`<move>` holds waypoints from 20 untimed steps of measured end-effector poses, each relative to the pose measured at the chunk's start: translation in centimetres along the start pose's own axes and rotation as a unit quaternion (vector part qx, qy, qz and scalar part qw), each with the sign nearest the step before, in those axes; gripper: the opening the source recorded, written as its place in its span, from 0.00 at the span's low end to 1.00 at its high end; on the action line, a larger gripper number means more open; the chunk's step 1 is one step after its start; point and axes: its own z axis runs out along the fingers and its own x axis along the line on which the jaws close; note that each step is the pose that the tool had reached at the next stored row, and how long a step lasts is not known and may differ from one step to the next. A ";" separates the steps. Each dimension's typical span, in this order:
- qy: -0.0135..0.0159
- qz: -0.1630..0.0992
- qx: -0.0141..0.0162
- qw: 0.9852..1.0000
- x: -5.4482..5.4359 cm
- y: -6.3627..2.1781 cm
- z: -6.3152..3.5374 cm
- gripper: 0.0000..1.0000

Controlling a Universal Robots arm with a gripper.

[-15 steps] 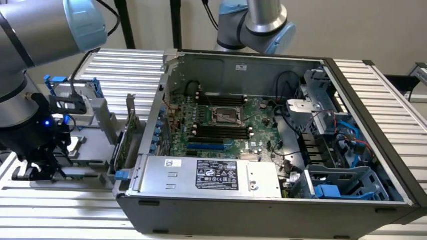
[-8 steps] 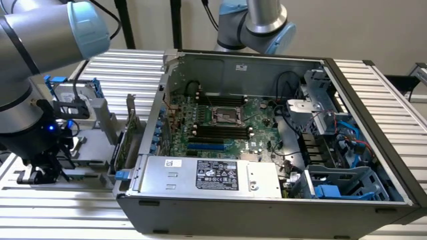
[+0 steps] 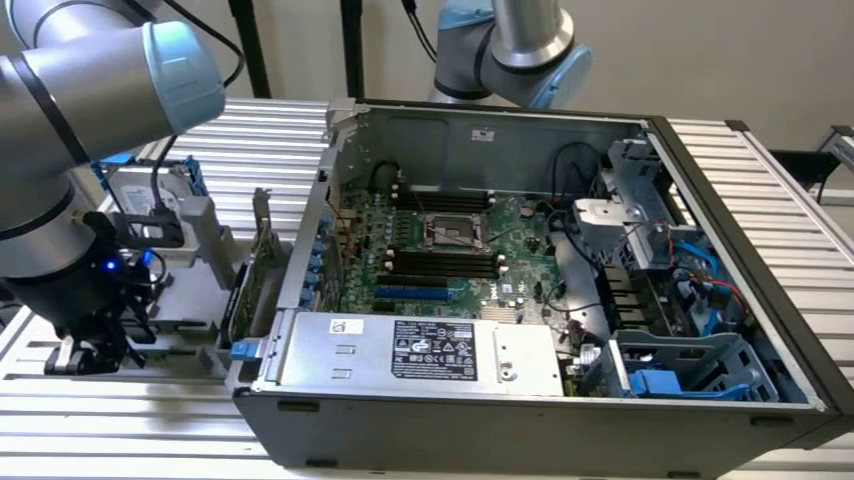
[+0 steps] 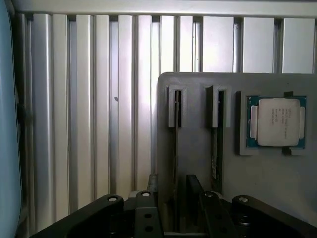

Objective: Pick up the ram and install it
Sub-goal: 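Pick up the ram and move it above insertion slot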

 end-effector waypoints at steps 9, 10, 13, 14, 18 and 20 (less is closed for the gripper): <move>-0.001 0.000 0.000 1.000 -0.3 -0.01 0.52 0.36; -0.001 0.000 0.000 1.000 -0.3 0.00 0.57 0.36; -0.001 0.000 0.000 1.000 -0.3 -0.01 0.59 0.36; -0.002 0.000 0.000 1.000 -0.3 -0.01 0.60 0.36; -0.002 0.000 0.000 1.000 -0.3 -0.01 0.60 0.36; -0.001 0.000 0.000 1.000 -0.3 -0.01 0.60 0.36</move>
